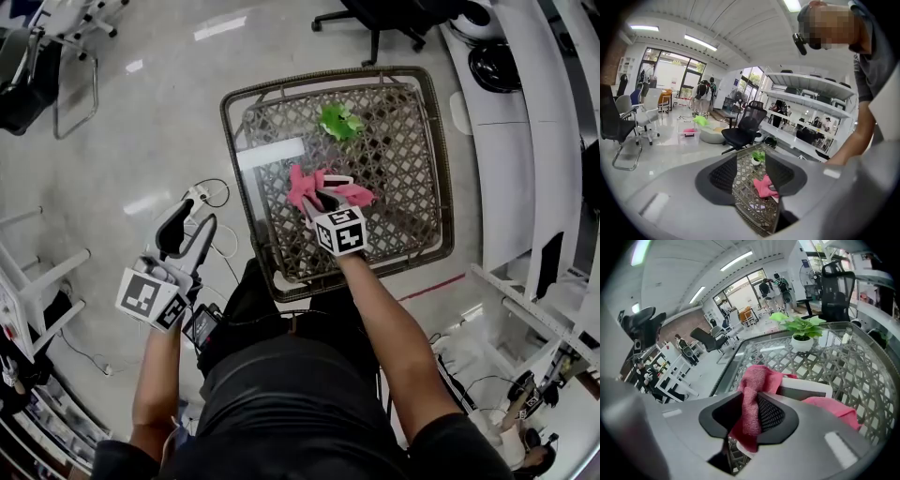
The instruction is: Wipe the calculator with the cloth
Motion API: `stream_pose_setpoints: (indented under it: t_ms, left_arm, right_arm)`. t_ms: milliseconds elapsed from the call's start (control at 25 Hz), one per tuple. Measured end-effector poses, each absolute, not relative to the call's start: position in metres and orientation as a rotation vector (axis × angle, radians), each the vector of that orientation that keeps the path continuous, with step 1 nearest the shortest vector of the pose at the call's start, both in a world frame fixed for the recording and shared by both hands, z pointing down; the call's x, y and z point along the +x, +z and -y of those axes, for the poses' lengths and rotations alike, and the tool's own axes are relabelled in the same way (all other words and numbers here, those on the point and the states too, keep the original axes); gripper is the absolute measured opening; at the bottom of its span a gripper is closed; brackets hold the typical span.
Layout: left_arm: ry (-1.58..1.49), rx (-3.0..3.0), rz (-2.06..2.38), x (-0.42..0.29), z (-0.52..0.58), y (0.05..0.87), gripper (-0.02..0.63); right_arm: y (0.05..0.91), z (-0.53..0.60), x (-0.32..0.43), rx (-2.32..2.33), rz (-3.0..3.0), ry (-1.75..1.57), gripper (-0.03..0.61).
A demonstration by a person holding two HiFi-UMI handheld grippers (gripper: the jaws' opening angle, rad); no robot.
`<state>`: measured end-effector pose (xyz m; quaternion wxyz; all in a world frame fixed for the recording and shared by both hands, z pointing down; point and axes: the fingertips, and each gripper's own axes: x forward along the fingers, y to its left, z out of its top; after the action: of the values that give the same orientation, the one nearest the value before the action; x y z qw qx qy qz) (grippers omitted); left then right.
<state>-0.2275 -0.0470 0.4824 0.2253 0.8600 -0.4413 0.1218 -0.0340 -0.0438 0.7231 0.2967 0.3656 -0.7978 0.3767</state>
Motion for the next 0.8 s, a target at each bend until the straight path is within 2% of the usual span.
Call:
stream_pose_setpoints:
  t_ms: [360, 800]
  left_arm:
    - [0.341, 2.39, 1.186, -0.215, 0.044, 0.483, 0.212]
    - [0.363, 2.436, 1.111, -0.176, 0.053, 0.48, 0.212]
  right_arm:
    - [0.737, -0.011, -0.037, 0.89, 2.083, 1.012, 0.095]
    - [0.74, -0.03, 0.024, 1.017, 2.013, 1.09, 0.095]
